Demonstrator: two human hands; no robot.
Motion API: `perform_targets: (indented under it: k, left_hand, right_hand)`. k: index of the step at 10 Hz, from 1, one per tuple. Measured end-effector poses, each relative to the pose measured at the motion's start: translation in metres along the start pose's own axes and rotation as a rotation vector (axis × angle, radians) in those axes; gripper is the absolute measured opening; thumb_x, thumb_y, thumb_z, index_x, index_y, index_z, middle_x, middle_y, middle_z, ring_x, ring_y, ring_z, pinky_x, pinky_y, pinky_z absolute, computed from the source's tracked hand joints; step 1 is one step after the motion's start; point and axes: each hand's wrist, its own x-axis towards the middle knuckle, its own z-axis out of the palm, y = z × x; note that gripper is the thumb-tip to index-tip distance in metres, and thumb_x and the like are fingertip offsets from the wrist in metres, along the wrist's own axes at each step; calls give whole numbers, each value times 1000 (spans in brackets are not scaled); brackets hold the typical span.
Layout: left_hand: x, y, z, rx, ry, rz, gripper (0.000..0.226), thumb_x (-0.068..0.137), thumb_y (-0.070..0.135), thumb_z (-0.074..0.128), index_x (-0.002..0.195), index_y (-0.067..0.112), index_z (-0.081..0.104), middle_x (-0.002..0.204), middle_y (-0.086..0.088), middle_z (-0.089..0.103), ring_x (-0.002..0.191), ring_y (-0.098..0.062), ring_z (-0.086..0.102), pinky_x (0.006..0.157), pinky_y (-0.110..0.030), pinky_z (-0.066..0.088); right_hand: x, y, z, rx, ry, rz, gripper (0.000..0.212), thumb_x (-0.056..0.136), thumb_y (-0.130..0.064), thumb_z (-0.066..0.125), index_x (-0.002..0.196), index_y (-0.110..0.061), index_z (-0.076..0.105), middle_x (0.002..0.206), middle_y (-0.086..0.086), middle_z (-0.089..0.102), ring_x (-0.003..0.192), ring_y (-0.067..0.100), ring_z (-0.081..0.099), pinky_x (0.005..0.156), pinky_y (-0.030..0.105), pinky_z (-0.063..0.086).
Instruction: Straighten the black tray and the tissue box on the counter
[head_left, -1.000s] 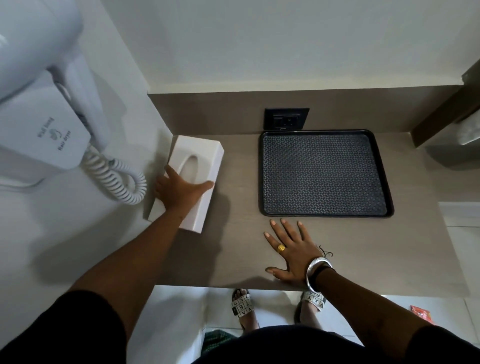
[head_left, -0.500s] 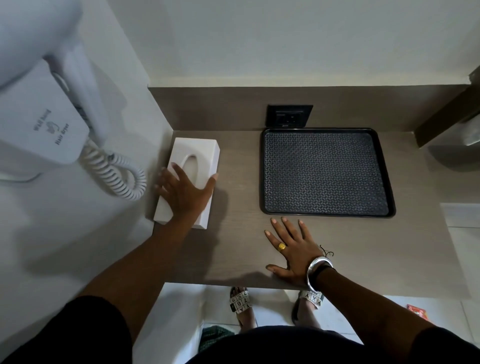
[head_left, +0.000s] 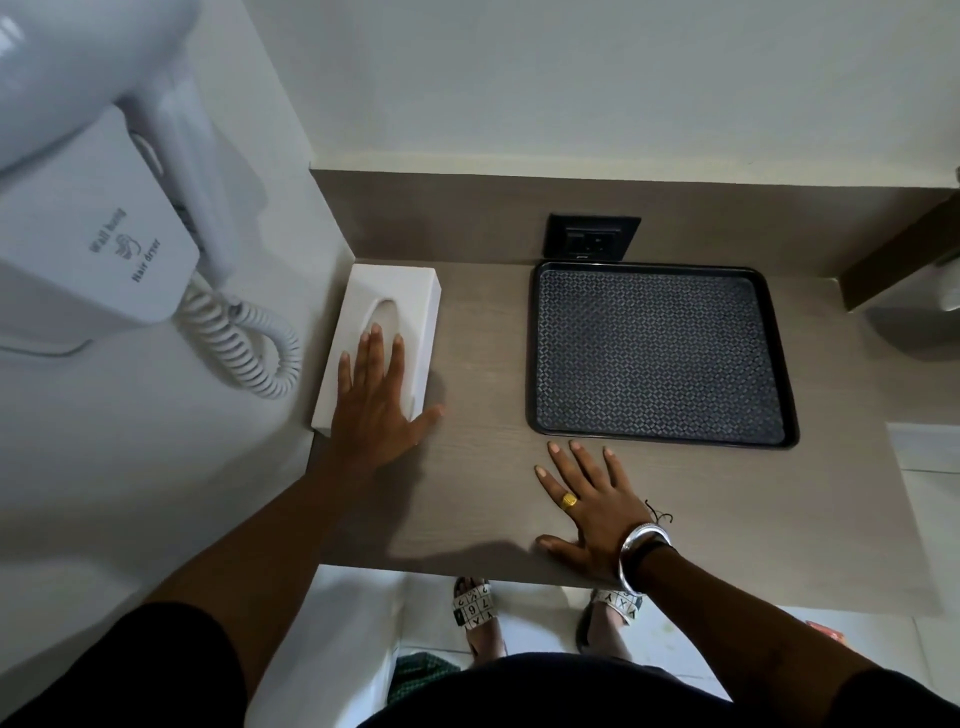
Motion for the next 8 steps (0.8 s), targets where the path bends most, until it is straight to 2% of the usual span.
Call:
perform_targets:
  k: [2, 4, 6, 7, 8]
  left_hand:
    - [28, -14, 2, 44, 8, -39, 105, 78, 86, 27, 155, 14, 20, 164, -17, 16, 150, -37, 20, 122, -54, 12]
    - [51, -21, 1, 30, -33, -57, 106, 78, 87, 21, 155, 14, 18, 163, -17, 15, 150, -36, 18, 121, -54, 13]
    - [54, -20, 0, 24, -59, -52, 106, 78, 87, 18, 156, 15, 16, 164, -15, 16, 151, -35, 19, 122, -53, 11]
    - [53, -19, -6, 13, -114, -61, 110, 78, 87, 9, 156, 11, 16, 164, -16, 13, 152, -34, 15, 122, -54, 8]
    - [51, -7, -16, -94, -61, -42, 112, 79, 85, 3, 156, 5, 13, 165, -18, 6, 154, -32, 7, 123, -54, 8]
  right_hand:
    - [0, 0, -3, -19, 2, -10, 89, 84, -78, 35, 154, -26, 23, 163, 11, 19, 147, 38, 20, 114, 63, 9]
    - [1, 2, -2, -39, 7, -17, 91, 82, -77, 37, 155, -25, 19, 163, 12, 17, 148, 39, 18, 115, 65, 16]
    - [1, 2, 2, -38, 18, -24, 92, 84, -78, 35, 156, -27, 11, 164, 10, 10, 149, 35, 11, 115, 63, 7]
    - [3, 4, 1, -33, 35, -22, 89, 85, -80, 29, 156, -27, 14, 163, 9, 13, 149, 36, 15, 114, 62, 8]
    - [-2, 1, 1, -4, 28, 1, 88, 86, -79, 31, 155, -26, 19, 163, 10, 16, 148, 35, 16, 113, 62, 10]
